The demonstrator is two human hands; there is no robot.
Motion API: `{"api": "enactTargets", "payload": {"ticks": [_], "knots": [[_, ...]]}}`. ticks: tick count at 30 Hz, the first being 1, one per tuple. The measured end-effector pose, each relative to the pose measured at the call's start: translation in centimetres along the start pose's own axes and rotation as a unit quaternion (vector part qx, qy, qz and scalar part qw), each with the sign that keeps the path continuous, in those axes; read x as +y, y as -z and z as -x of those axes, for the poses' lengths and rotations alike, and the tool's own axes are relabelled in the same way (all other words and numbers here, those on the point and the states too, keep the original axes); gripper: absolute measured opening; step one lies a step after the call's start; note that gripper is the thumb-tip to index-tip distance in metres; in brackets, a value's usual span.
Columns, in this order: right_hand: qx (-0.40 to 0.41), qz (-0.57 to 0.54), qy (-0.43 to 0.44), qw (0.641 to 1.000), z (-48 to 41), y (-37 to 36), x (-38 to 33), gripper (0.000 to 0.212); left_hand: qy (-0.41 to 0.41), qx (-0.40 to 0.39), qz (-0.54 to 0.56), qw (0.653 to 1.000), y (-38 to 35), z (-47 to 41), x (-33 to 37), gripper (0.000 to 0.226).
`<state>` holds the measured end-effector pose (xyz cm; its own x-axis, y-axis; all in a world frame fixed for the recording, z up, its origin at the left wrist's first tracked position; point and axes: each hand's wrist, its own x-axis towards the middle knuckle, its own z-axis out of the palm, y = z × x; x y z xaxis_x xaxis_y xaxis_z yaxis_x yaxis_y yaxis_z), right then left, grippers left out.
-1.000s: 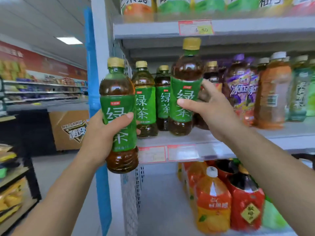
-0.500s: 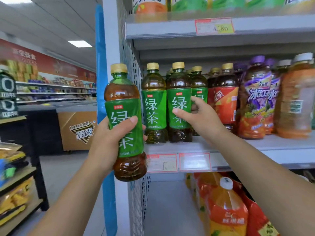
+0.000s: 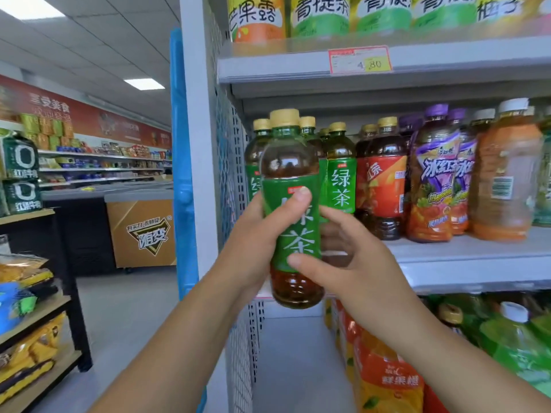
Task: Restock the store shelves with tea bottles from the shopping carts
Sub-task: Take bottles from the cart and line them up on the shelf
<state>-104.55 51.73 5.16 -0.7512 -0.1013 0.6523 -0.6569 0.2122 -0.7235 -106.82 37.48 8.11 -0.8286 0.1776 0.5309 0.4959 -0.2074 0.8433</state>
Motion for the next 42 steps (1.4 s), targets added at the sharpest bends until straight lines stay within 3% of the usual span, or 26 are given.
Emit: {"api": "enactTargets", "payload": {"ticks": [4, 6, 10, 14, 18, 22, 24, 33, 36, 39, 42], "knots": [[0.063, 0.017, 0.012, 0.998, -0.3, 1.8, 0.4, 0.062, 0.01, -0.039, -0.025, 0.999, -2.7, -0.9, -0.9, 0.06], [0.09, 0.015, 0.028, 0.995, -1.0, 3.1, 0.3, 0.058, -0.022, -0.054, -0.086, 0.995, -3.2, -1.3, -0.1, 0.053], [0.13, 0.045, 0.055, 0.989, -4.0, 5.6, 0.8, 0.057, -0.154, 0.039, -0.277, 0.947, -0.9, -1.5, 0.9, 0.03], [0.138, 0.093, 0.03, 0.986, -6.4, 6.9, 2.9, 0.064, -0.191, 0.07, -0.398, 0.895, 3.2, -0.5, -0.4, 0.004], [0.142, 0.112, 0.0, 0.984, -8.0, 7.2, 4.4, 0.059, -0.169, 0.068, -0.454, 0.872, 5.7, 0.4, -2.3, 0.024], [0.114, 0.143, -0.025, 0.983, -8.6, 6.8, 6.0, 0.065, -0.202, 0.061, -0.587, 0.781, 6.0, 0.6, -3.5, 0.039], [0.101, 0.151, -0.036, 0.983, -8.9, 6.4, 6.3, 0.065, -0.223, 0.065, -0.604, 0.762, 5.9, 0.5, -3.9, 0.04], [0.063, 0.195, -0.045, 0.978, -8.7, 5.8, 5.7, 0.073, -0.256, 0.073, -0.588, 0.764, 6.1, 0.1, -4.9, 0.036], [0.085, 0.205, 0.02, 0.975, -6.4, 6.2, 4.8, 0.086, -0.253, 0.071, -0.593, 0.761, 6.1, 0.2, -5.0, 0.038], [0.143, 0.228, 0.136, 0.954, -1.6, 7.7, 3.6, 0.06, -0.258, 0.089, -0.597, 0.755, 5.4, 0.8, -5.1, 0.039], [0.124, 0.21, 0.106, 0.964, 5.0, 10.4, 4.0, 0.033, -0.279, 0.11, -0.594, 0.747, 3.5, 2.6, -5.7, 0.033]]}}
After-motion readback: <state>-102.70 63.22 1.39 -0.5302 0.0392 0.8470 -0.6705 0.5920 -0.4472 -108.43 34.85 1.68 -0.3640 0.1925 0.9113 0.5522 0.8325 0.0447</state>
